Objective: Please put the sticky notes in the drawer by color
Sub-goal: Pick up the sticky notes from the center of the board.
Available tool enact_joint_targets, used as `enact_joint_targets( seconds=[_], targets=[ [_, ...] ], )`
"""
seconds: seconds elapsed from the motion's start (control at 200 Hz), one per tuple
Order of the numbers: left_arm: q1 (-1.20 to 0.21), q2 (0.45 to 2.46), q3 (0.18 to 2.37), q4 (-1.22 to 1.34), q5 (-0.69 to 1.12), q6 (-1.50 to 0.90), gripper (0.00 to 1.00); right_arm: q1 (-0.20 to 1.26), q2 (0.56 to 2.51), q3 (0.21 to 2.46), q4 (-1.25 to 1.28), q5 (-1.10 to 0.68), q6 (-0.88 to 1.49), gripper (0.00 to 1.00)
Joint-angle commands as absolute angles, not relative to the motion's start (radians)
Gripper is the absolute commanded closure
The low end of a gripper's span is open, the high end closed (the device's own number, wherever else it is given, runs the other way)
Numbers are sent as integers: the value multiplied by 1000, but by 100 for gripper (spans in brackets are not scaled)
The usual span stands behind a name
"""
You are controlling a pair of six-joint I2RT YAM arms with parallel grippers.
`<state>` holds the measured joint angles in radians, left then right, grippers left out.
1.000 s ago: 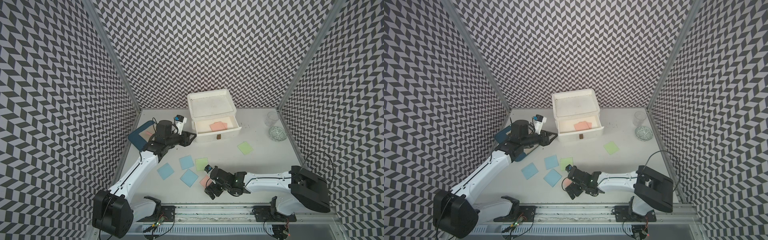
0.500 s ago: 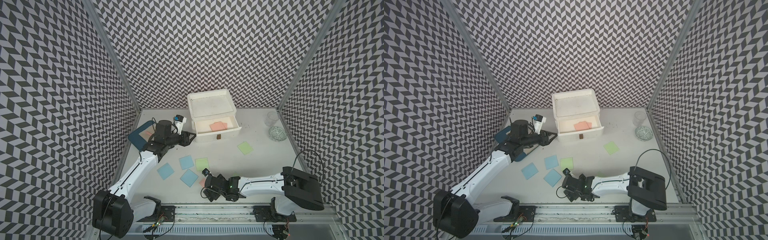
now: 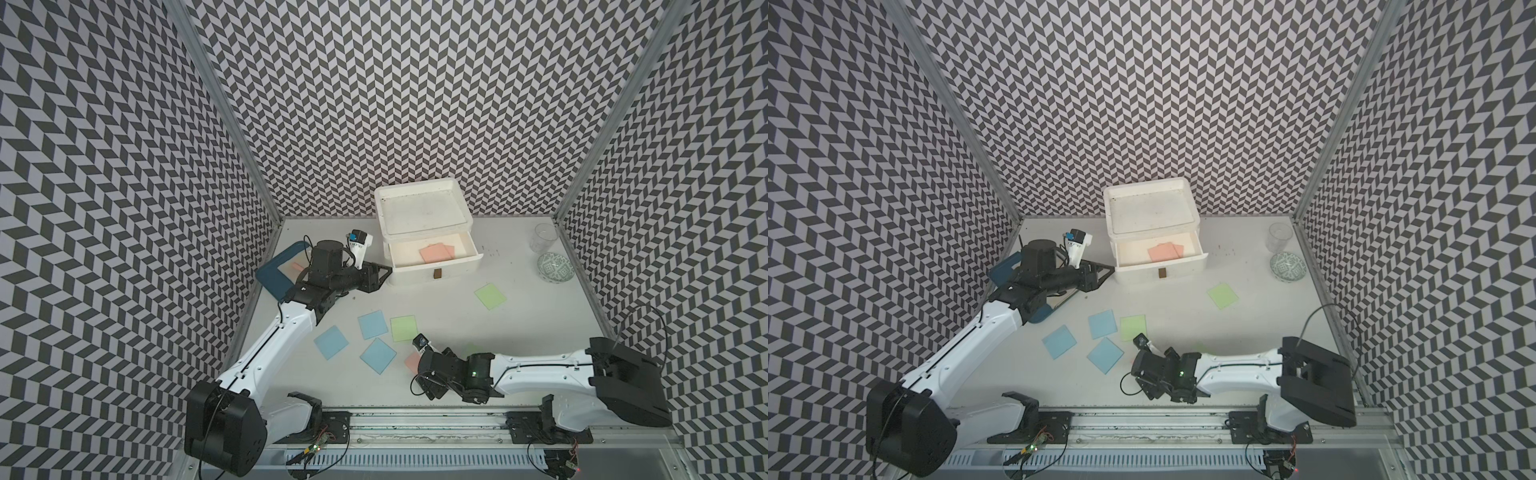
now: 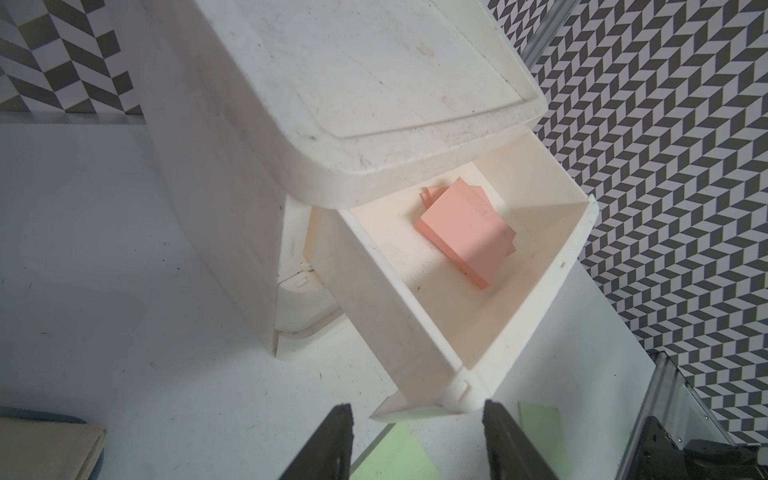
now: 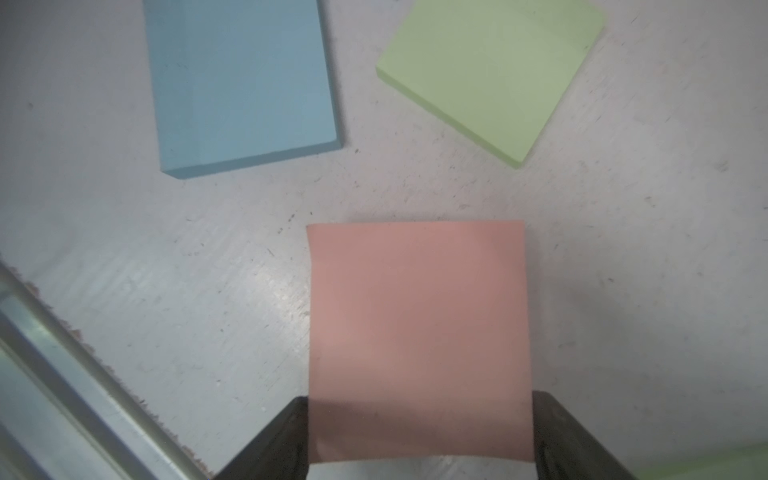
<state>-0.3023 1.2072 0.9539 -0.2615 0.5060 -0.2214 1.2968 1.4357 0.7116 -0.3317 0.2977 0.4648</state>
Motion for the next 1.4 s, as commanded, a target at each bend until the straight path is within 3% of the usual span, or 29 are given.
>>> enact_joint_targets(
  seconds=[0.0,0.3,0.461,0.716,0.971,1.397],
  targets=[
    [-296,1171,954,-231,518,-216,46,1286,1310,708,-282,355,465,19],
    [-296,1105,916,-126,619,-231,46,1195,959,628,-84,370,402,22],
    [-296,1087,908,-73,705,-241,46,1066,821,624,-5,298,366,24],
    [-355,1086,855,144,858,-388,41,977,853,692,-10,271,307,24],
    [-544,1174,887,201,800,-468,42,967,872,708,44,257,276,24],
    [-611,1240,929,234,739,-515,46,947,900,720,40,247,232,23]
  ],
)
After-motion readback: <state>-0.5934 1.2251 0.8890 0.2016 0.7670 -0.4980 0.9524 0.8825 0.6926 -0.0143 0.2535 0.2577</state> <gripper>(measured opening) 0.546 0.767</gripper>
